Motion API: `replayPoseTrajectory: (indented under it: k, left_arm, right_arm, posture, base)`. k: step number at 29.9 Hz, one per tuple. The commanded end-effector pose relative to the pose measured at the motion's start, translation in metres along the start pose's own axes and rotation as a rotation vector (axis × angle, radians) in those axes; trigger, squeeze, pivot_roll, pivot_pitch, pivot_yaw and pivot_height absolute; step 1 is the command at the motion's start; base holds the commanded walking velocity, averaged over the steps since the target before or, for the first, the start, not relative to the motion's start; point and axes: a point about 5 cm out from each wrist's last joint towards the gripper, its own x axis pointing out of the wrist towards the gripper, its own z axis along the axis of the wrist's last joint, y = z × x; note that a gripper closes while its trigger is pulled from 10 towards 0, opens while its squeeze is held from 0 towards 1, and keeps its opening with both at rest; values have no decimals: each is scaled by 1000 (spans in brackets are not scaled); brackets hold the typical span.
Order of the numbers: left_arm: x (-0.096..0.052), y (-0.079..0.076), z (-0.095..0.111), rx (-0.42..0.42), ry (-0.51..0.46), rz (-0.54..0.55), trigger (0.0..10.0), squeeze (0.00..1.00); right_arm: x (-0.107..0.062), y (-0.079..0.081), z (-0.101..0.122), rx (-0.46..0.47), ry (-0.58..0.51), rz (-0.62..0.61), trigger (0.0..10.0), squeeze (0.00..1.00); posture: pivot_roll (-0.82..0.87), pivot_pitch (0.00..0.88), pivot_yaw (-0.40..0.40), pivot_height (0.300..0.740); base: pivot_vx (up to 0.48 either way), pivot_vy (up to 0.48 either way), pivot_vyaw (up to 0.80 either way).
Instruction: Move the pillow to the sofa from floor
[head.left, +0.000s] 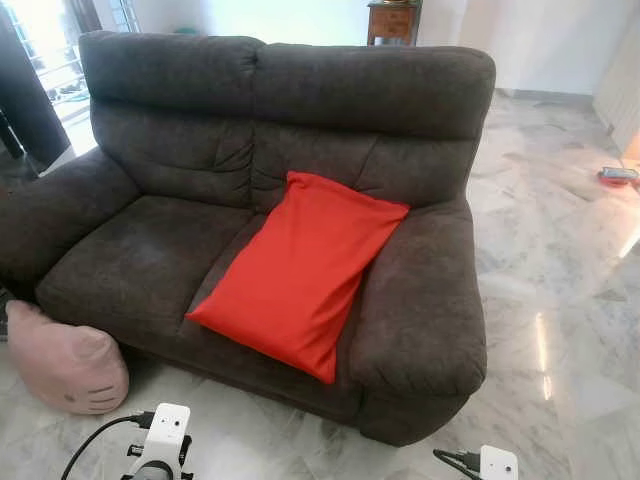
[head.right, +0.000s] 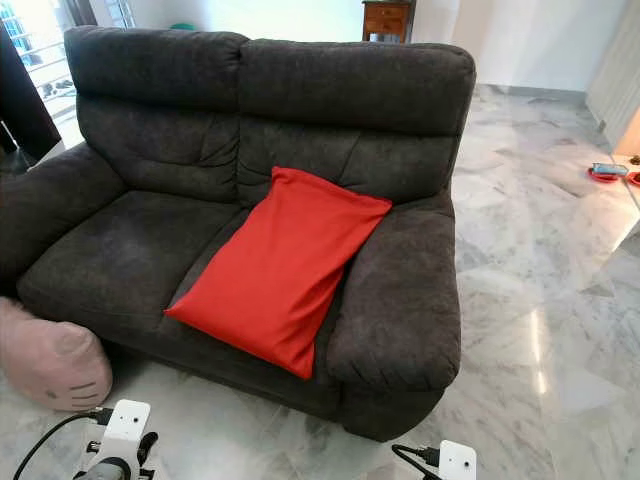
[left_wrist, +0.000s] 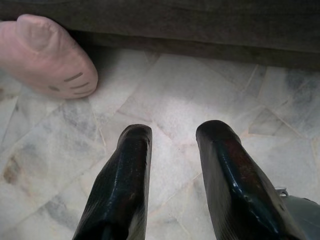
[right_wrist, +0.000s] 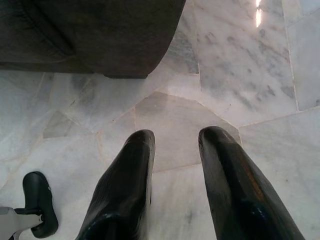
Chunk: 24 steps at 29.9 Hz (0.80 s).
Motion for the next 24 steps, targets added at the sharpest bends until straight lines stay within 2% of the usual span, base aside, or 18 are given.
replayPoseTrajectory:
  k: [1,16,20,24]
  left_arm:
    - [-1,6,-5,-2,35,10,10000,0]
    - [-6,3,-22,0,94,-13,10000,0]
    - [-10,4,-31,-11,127,-11,10000,0]
    - [-12,4,-38,-18,157,-6,10000,0]
  right_arm:
    - [-1,2,-2,-5,-10,6,10000,0]
    - [-6,-1,-15,47,-27,-19,10000,0]
    - [-10,1,-26,33,-13,-3,10000,0]
    - [-9,0,-25,43,-15,-9,10000,0]
  posture:
    - [-6,0,19,740]
    - [-17,0,17,740]
    - [-10,0,12,740]
    - [-7,0,10,740]
  base:
    - [0,0,0]
    - [0,0,0]
    - [0,0,0]
    - [0,0,0]
